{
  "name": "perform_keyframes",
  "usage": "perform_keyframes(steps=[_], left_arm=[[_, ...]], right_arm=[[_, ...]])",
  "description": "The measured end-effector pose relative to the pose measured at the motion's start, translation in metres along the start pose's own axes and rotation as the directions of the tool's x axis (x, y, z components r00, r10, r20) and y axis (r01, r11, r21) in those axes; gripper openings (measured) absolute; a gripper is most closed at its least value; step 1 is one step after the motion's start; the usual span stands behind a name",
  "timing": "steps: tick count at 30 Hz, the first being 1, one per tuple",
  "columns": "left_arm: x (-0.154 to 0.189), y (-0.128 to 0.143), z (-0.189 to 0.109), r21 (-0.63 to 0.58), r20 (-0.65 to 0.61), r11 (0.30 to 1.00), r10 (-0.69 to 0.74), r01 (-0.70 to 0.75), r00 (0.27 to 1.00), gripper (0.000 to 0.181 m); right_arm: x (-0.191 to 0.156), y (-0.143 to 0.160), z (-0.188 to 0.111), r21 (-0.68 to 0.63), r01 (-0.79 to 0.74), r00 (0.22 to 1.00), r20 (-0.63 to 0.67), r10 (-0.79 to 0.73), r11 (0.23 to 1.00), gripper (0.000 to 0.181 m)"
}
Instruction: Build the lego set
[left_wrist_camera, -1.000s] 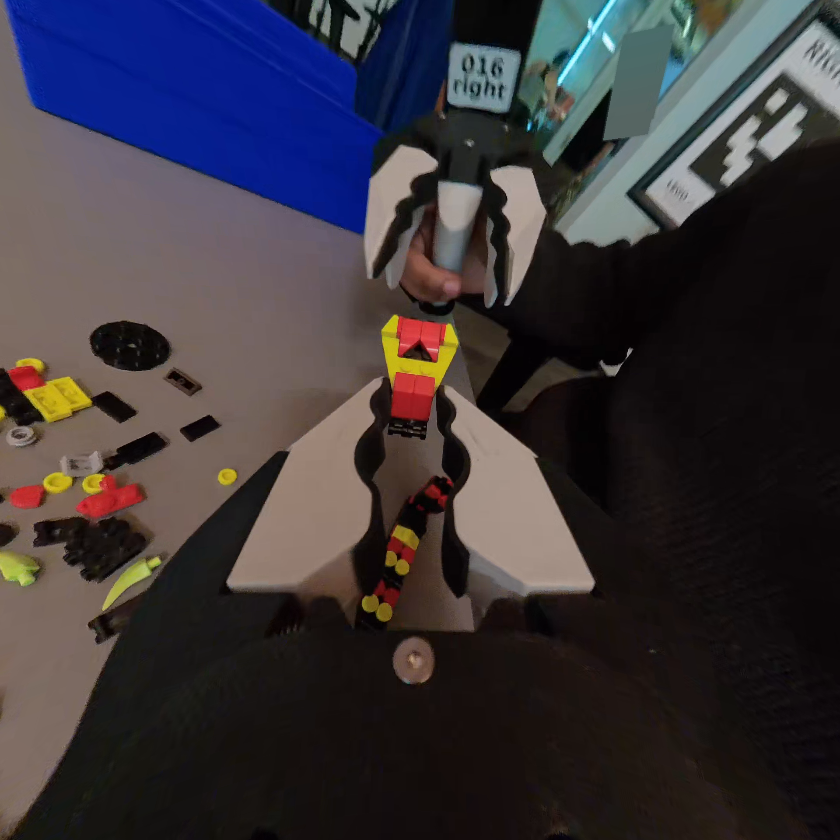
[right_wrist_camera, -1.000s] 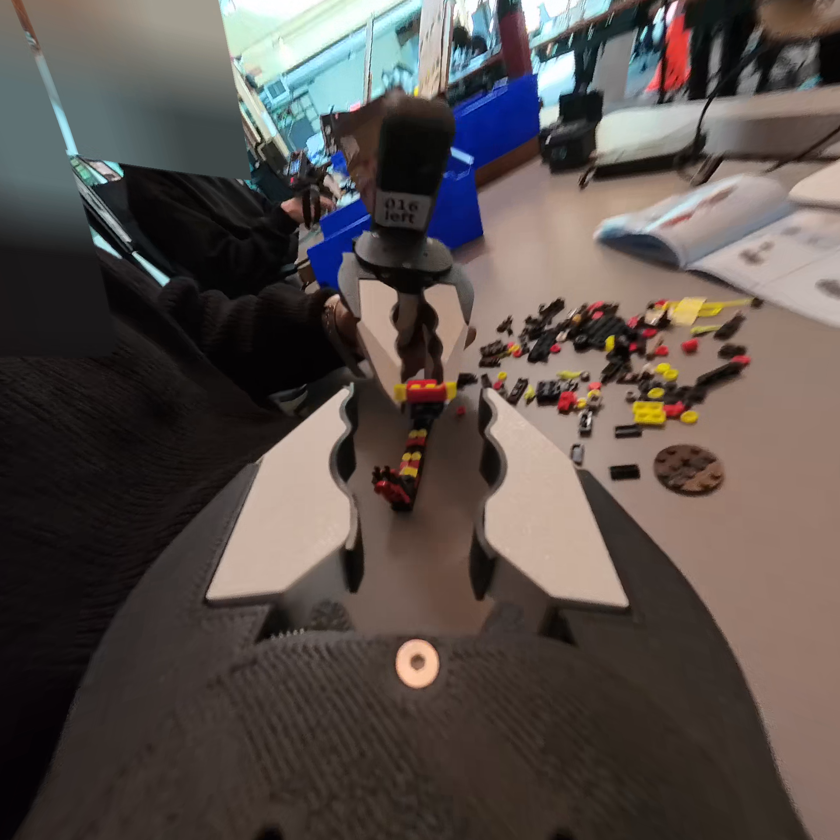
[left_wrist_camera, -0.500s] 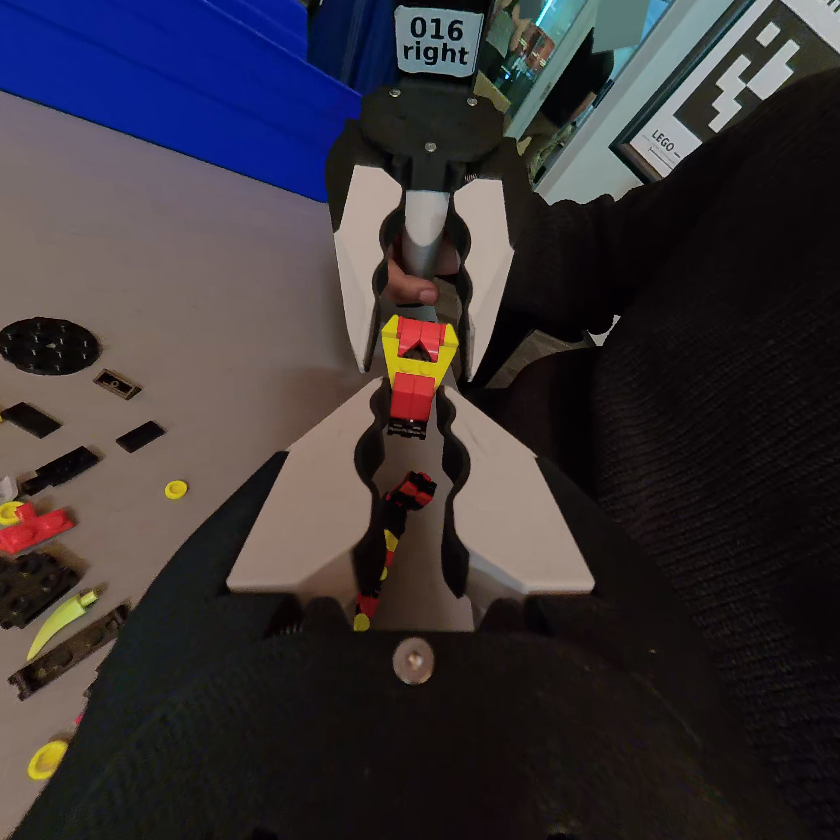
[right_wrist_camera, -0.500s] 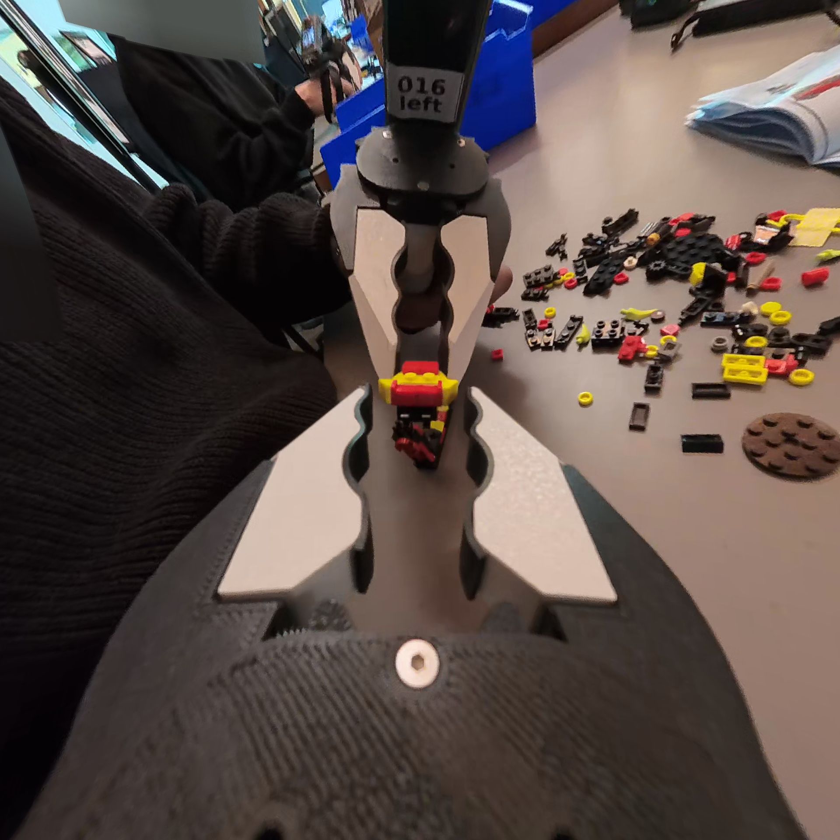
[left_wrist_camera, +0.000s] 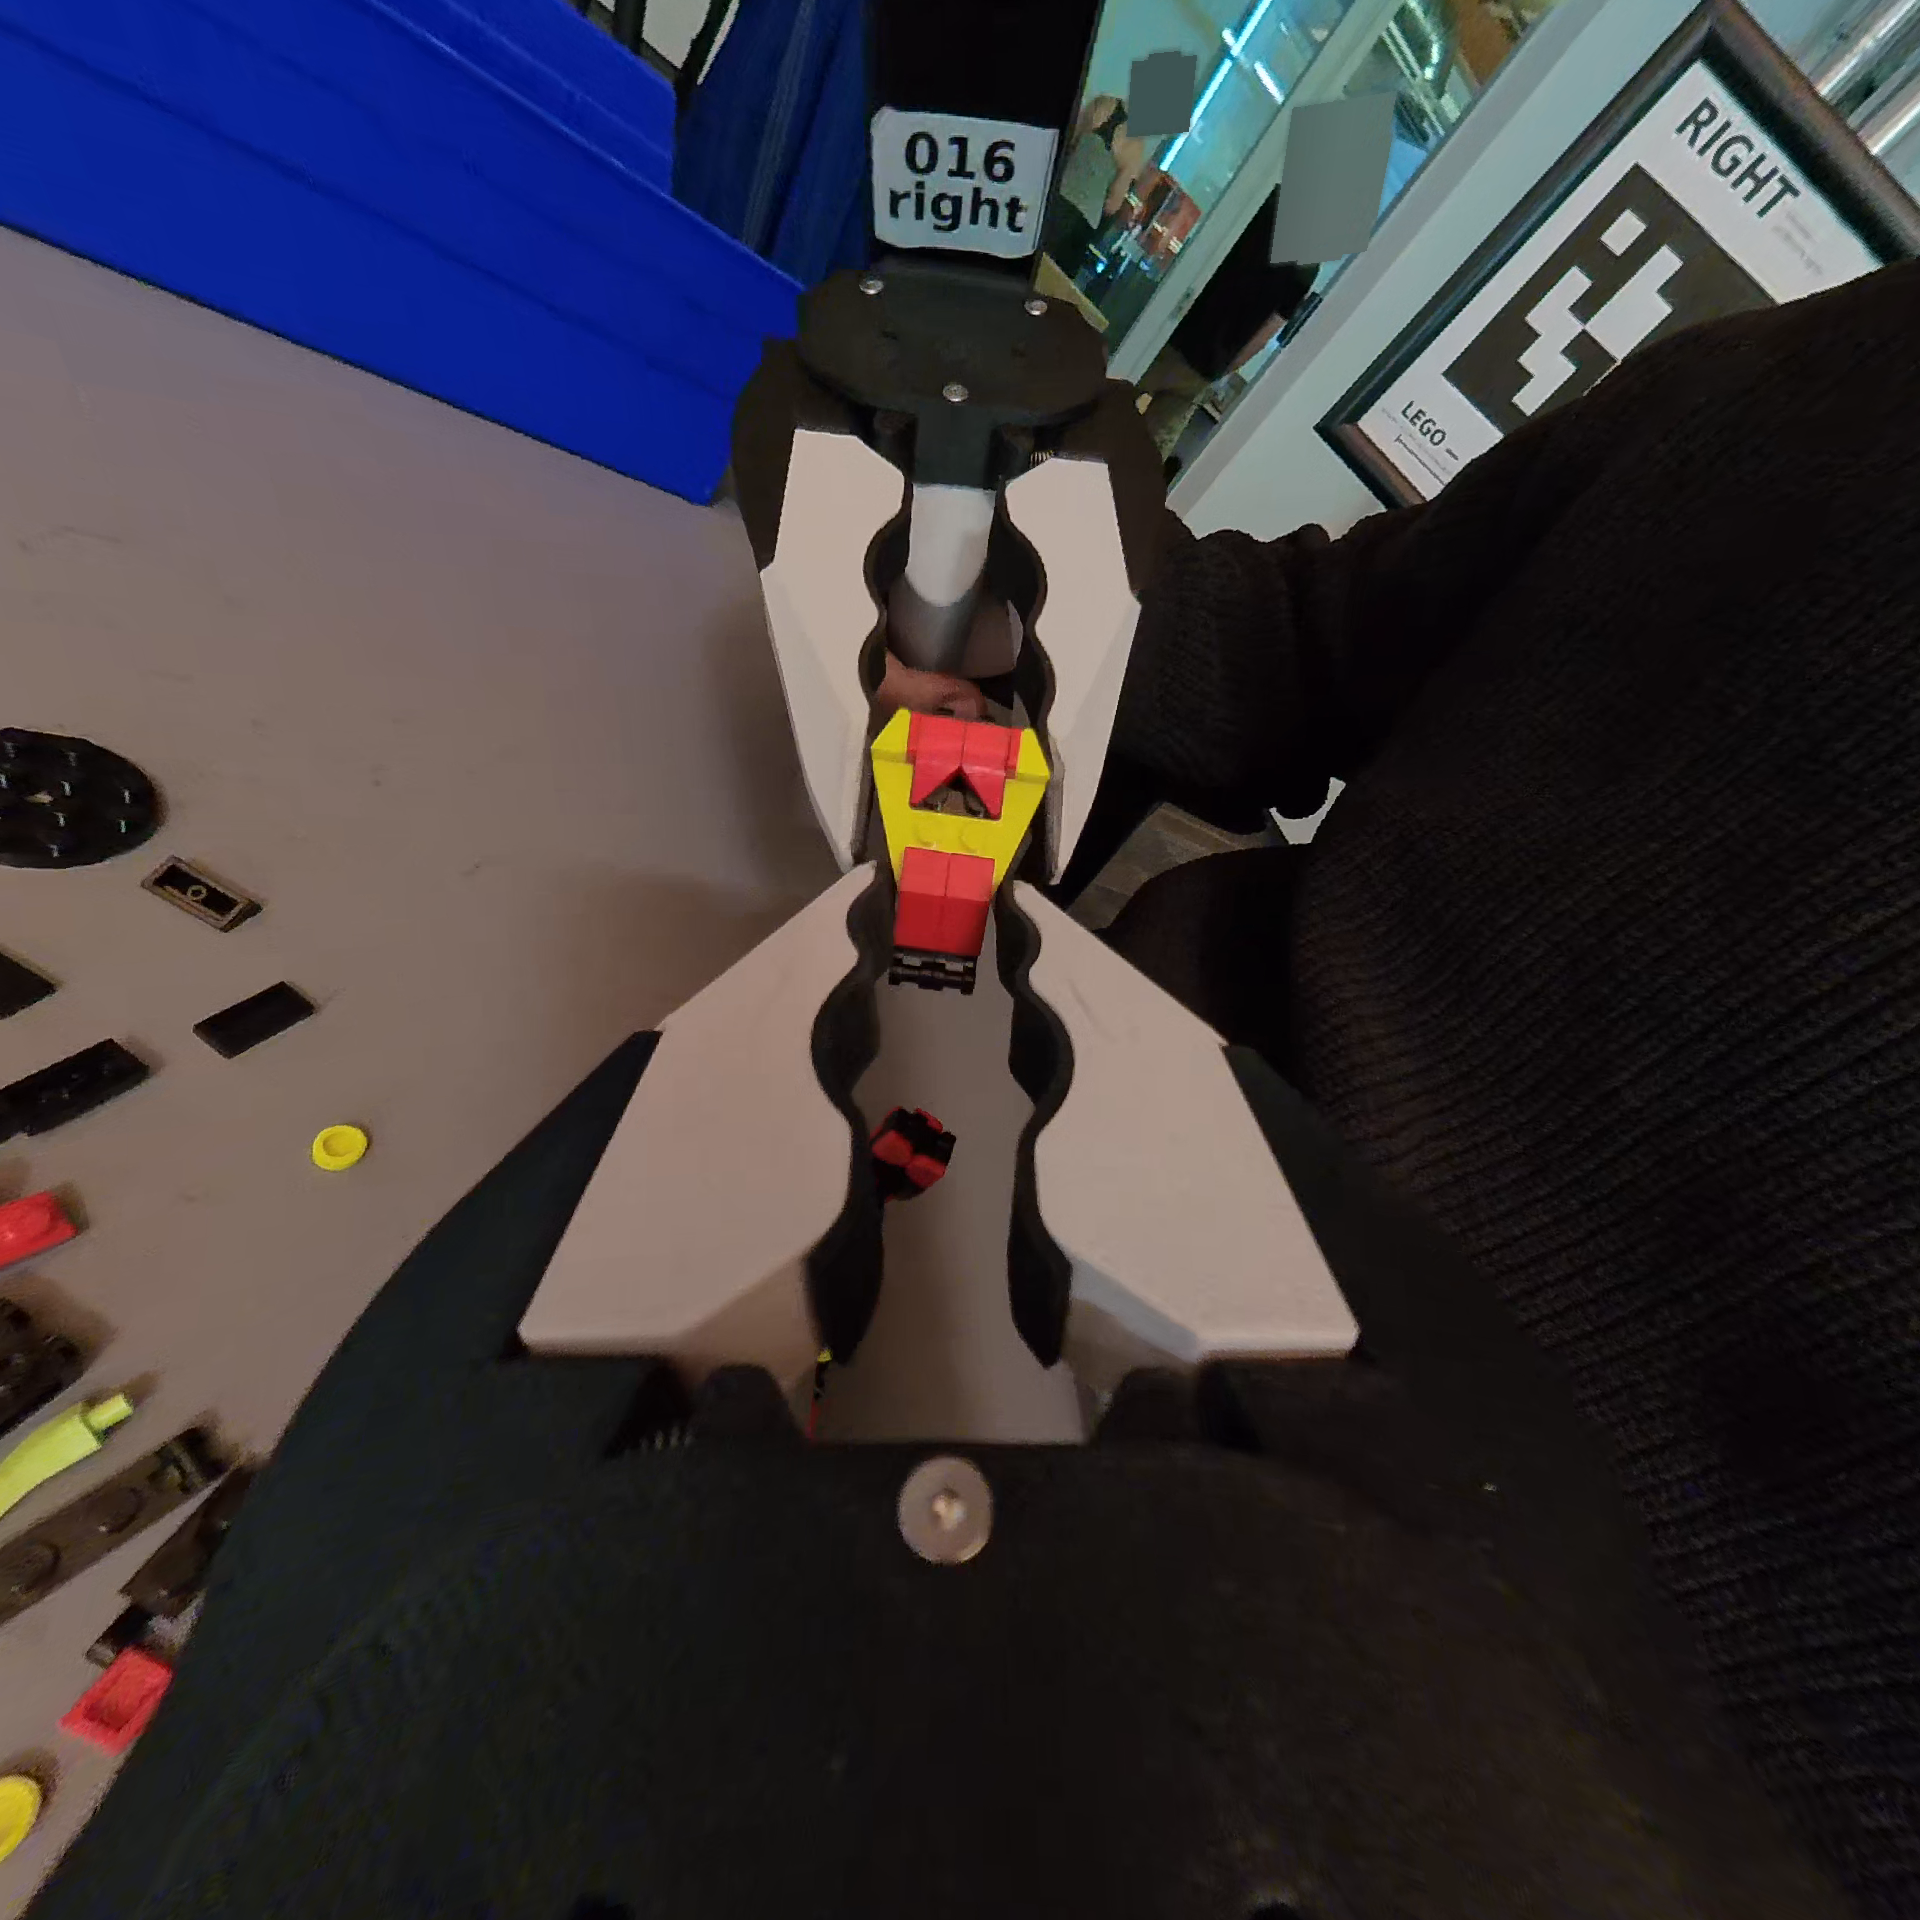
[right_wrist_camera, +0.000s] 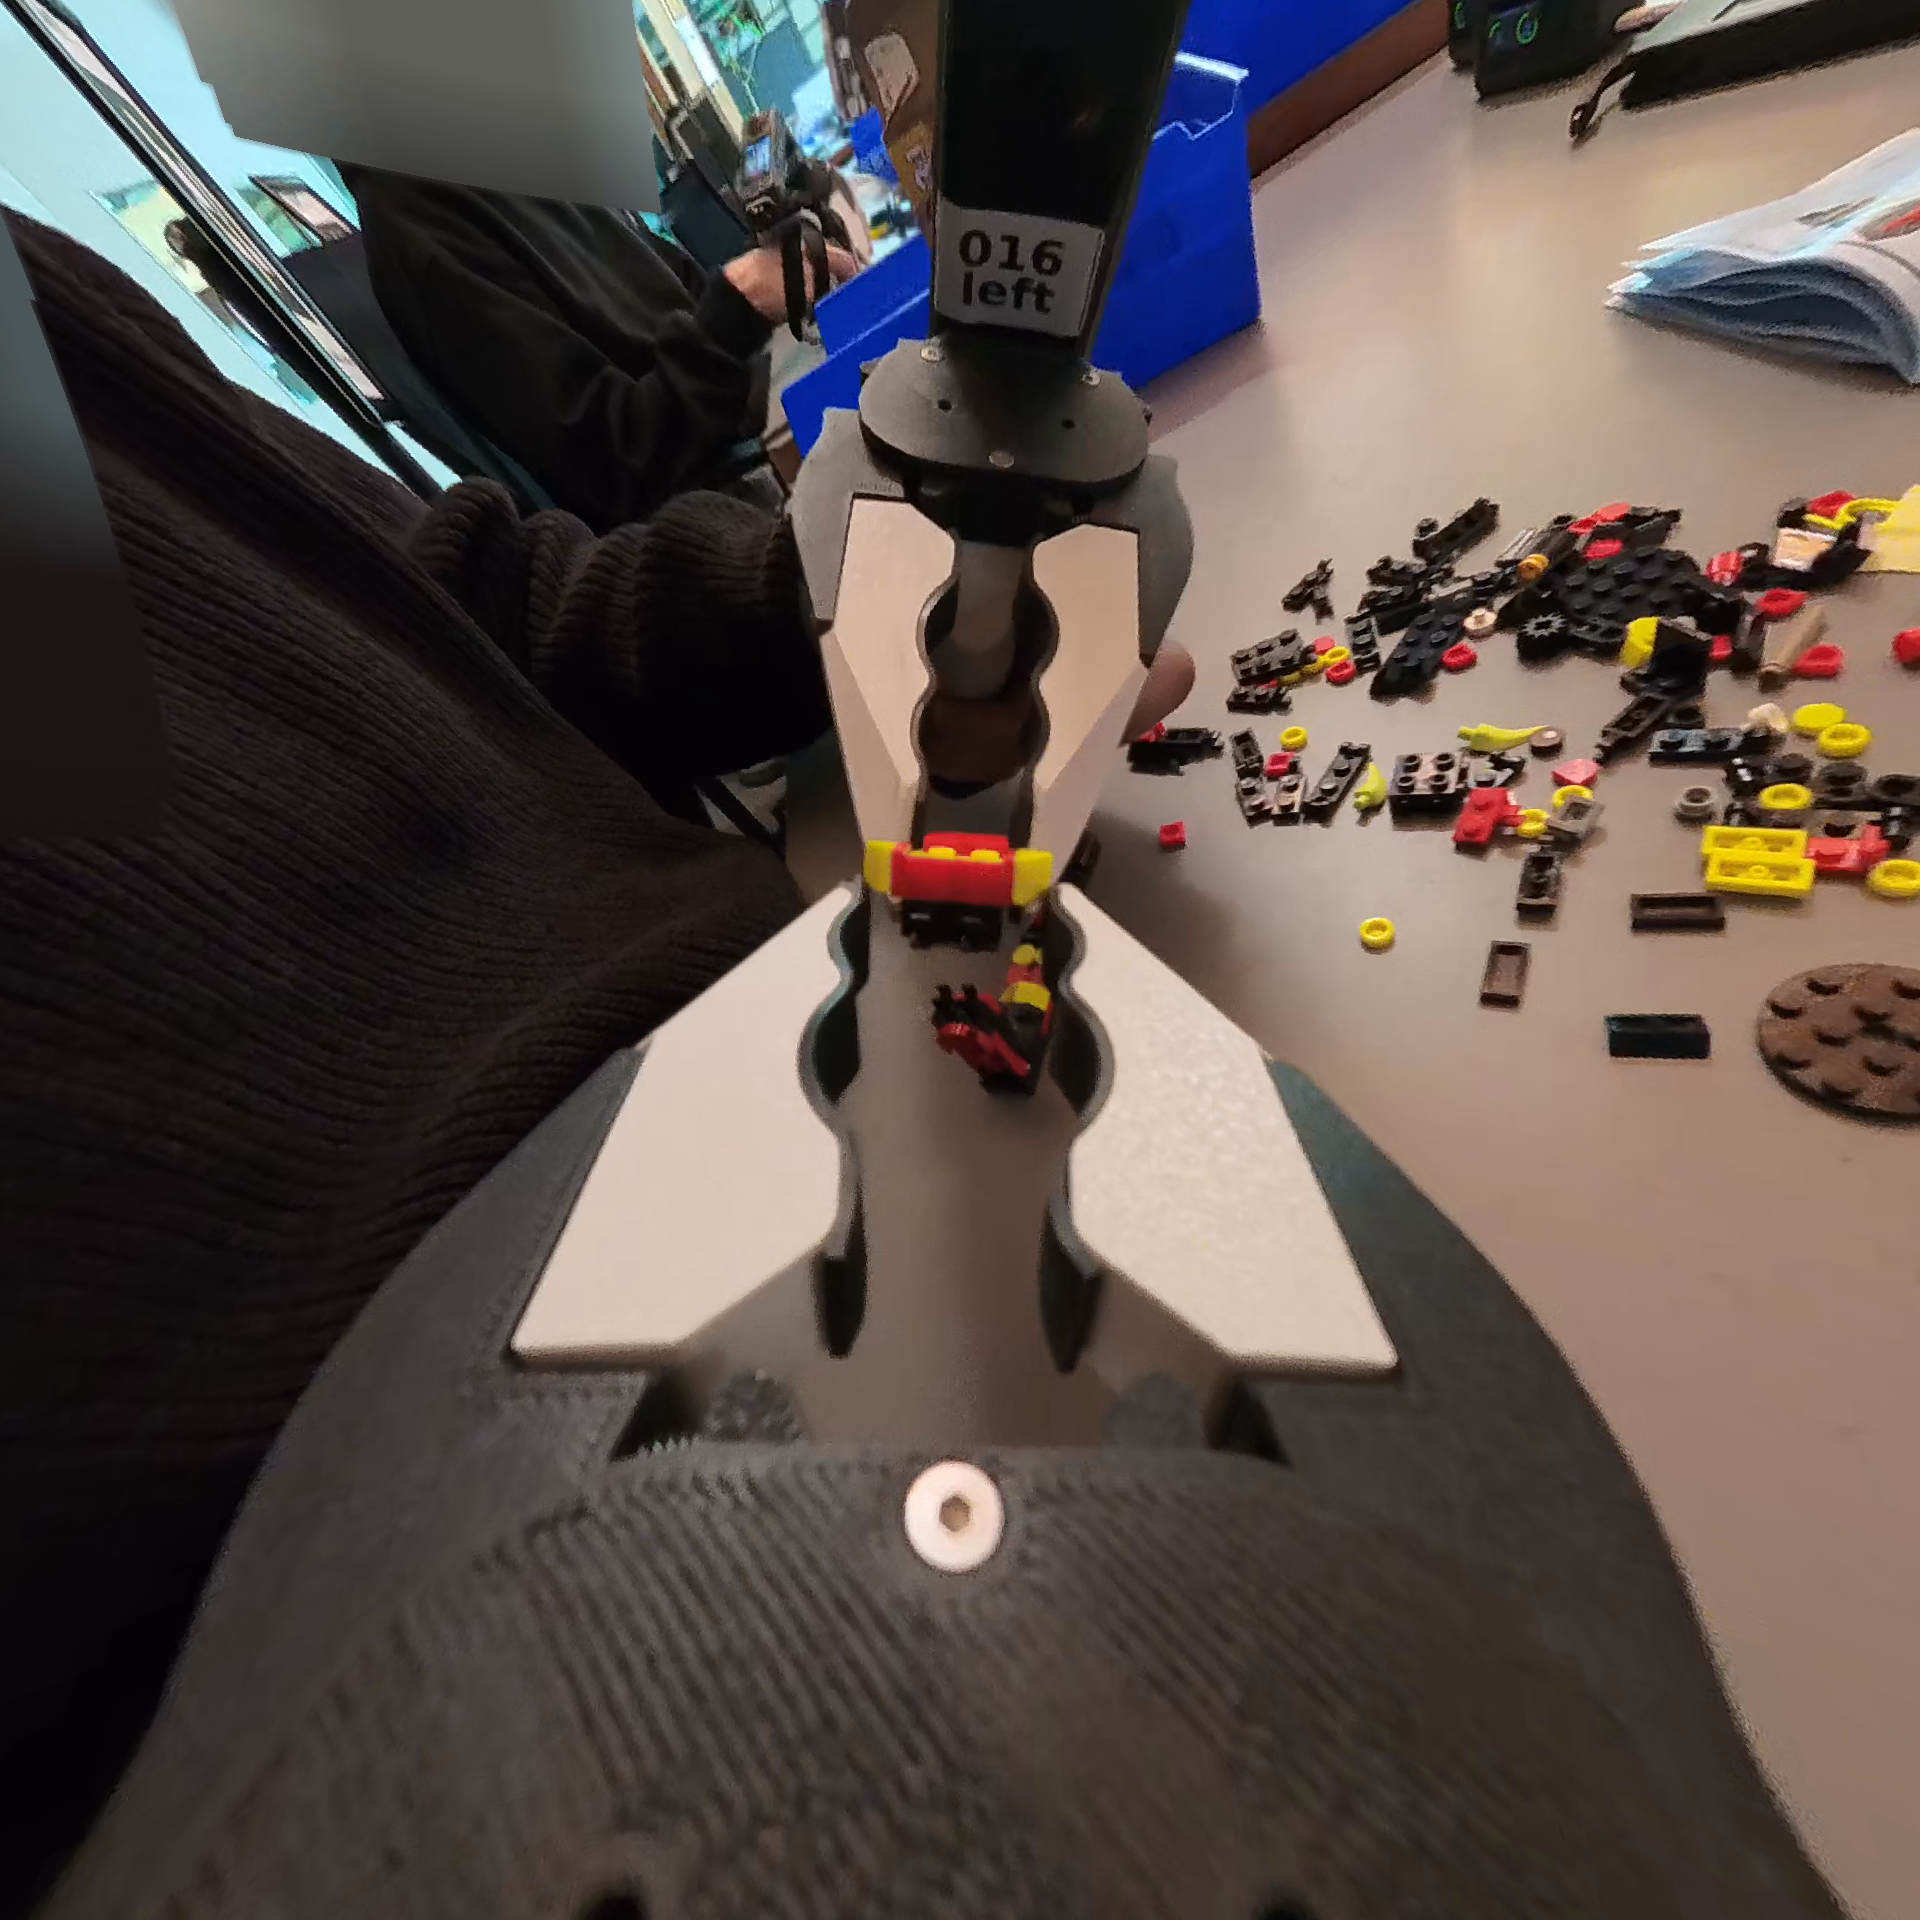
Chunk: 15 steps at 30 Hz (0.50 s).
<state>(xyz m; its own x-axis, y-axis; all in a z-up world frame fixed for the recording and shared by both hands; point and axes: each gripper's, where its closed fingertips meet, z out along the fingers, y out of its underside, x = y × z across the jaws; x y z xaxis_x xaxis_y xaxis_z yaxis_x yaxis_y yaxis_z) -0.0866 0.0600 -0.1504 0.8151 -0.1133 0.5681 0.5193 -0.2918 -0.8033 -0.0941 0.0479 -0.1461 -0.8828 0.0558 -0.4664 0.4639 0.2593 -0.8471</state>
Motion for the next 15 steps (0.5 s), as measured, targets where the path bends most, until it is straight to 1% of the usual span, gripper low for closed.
perform_keyframes(steps=[7,8,9,10,13,15], left_arm=[[-0.002,0.0,-0.001,0.002,0.008,1.0,-0.012,0.012,1.0,0.018],[-0.004,0.0,-0.002,0.006,0.018,1.0,-0.016,0.016,1.0,0.024],[-0.007,-0.001,-0.003,0.012,0.033,1.0,-0.019,0.019,0.999,0.036],[-0.009,-0.002,-0.004,0.018,0.043,1.0,-0.019,0.018,0.999,0.039],[-0.011,-0.002,-0.006,0.024,0.045,0.999,-0.038,0.037,0.998,0.041],[-0.009,0.001,-0.004,0.008,0.021,0.998,-0.059,0.059,0.998,0.041]], right_arm=[[0.002,0.001,-0.001,0.0,-0.021,1.0,-0.001,0.021,1.0,0.03],[0.004,0.0,-0.002,0.005,-0.025,1.0,-0.009,0.025,1.0,0.03],[0.005,-0.001,-0.003,0.012,-0.032,0.999,-0.012,0.033,0.999,0.03],[0.006,-0.002,-0.004,0.024,-0.045,0.999,-0.01,0.045,0.999,0.03],[0.007,-0.008,-0.009,0.067,-0.089,0.996,0.013,0.088,0.994,0.03],[0.006,-0.014,-0.011,0.102,-0.119,0.993,0.037,0.116,0.988,0.029]])
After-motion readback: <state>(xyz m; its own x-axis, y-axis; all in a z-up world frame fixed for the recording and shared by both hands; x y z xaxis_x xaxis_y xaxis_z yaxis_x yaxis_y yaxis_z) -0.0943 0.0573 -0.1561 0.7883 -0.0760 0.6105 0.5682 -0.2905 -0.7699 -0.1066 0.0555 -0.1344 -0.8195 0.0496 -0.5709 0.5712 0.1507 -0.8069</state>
